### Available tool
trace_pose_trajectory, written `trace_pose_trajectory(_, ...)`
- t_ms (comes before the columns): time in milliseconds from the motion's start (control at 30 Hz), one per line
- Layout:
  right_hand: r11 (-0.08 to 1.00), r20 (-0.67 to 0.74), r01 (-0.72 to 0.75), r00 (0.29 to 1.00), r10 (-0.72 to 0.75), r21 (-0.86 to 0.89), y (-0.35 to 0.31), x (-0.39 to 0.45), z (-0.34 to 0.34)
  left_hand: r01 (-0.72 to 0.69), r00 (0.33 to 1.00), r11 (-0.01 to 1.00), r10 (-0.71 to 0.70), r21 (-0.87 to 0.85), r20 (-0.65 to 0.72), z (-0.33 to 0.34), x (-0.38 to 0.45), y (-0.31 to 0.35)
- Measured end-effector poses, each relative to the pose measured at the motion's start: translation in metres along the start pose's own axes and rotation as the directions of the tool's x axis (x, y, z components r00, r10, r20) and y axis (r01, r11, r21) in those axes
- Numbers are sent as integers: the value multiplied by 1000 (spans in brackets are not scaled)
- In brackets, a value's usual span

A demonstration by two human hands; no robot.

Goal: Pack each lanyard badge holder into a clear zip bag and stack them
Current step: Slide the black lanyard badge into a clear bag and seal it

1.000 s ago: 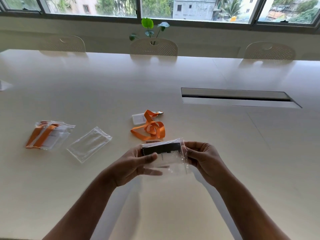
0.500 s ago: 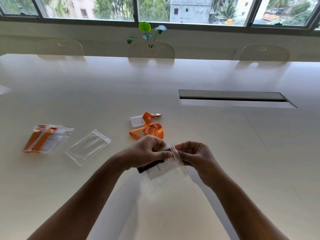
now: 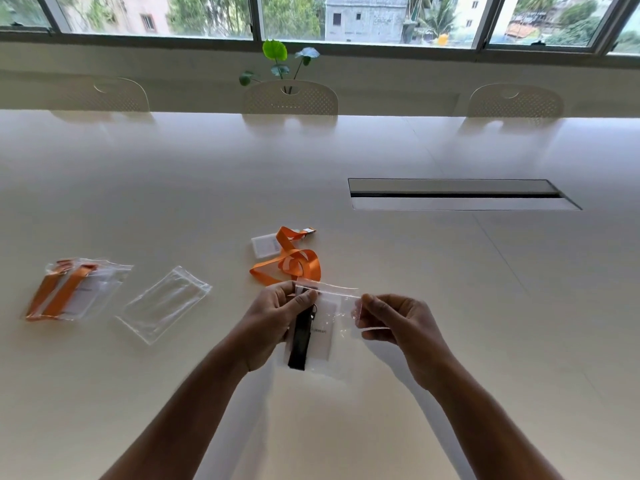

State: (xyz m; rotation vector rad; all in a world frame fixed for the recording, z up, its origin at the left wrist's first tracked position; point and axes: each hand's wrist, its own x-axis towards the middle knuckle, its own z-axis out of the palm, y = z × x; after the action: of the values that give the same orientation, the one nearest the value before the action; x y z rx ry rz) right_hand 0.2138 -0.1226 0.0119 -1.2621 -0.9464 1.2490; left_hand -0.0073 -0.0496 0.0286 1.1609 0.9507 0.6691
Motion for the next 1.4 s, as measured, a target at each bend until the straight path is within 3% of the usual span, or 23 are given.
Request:
trace_pose_trajectory(233, 992, -104, 127, 986, -129, -25, 2, 6, 9, 11, 1000, 993, -12, -115, -9, 1, -4, -4)
trace_pose_trajectory(533, 980, -165, 196, 966, -201, -45, 7, 15, 22, -14, 999, 993, 10, -119, -34, 0, -4, -11)
trace_pose_trajectory(767, 988, -62, 145, 987, -149, -55, 8, 14, 24, -15, 999, 992, 11, -127, -32, -2, -2, -16)
trace_pose_trajectory(1400, 973, -89, 200, 973, -211, -117, 7, 23, 19, -70, 997, 997, 72, -40, 31, 3, 12, -15)
